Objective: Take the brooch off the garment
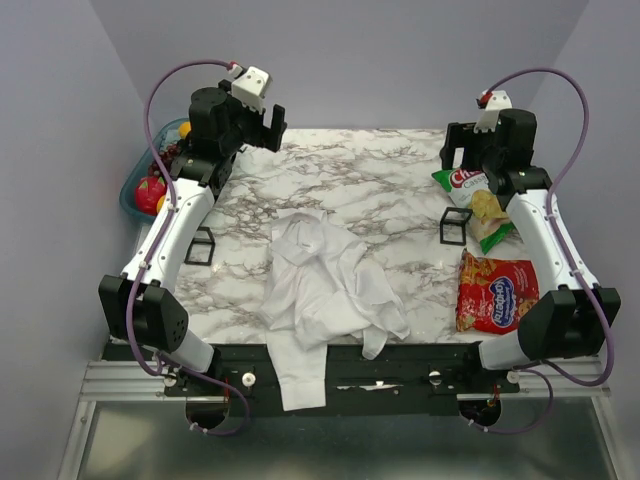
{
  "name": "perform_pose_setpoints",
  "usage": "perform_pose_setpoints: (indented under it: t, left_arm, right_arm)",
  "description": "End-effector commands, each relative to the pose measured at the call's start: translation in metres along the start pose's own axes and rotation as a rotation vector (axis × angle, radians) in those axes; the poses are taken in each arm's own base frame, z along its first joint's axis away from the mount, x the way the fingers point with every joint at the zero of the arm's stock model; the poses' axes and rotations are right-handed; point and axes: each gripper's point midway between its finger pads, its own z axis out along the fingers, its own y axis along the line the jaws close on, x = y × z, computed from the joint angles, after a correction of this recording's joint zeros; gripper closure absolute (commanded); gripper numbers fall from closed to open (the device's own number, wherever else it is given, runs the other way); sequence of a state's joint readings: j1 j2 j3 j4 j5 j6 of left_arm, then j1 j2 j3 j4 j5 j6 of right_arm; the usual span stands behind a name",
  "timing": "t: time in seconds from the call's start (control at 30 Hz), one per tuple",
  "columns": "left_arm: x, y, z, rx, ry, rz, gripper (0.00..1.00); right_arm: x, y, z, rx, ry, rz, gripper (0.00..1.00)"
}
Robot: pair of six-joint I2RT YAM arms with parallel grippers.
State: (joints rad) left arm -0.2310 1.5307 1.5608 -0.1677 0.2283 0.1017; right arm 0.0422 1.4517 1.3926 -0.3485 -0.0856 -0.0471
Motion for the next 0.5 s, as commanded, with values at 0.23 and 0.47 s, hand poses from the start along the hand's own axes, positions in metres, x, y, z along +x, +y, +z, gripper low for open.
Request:
perform_pose_setpoints:
  t: [0.23,0.47]
  left_arm:
    - [0.006,-0.011,-0.037,0.062,0.084,-0.222,0.02]
    - [0.006,0.01,-0.057,-0.006,0.114,-0.358,0.05]
  right_arm:
    - [-0.013,0.151,0.014,-0.61,-0.048,-0.234,0.0]
    - [0.063,0.289,0.037,-0.837,0.116,-0.384,0.19]
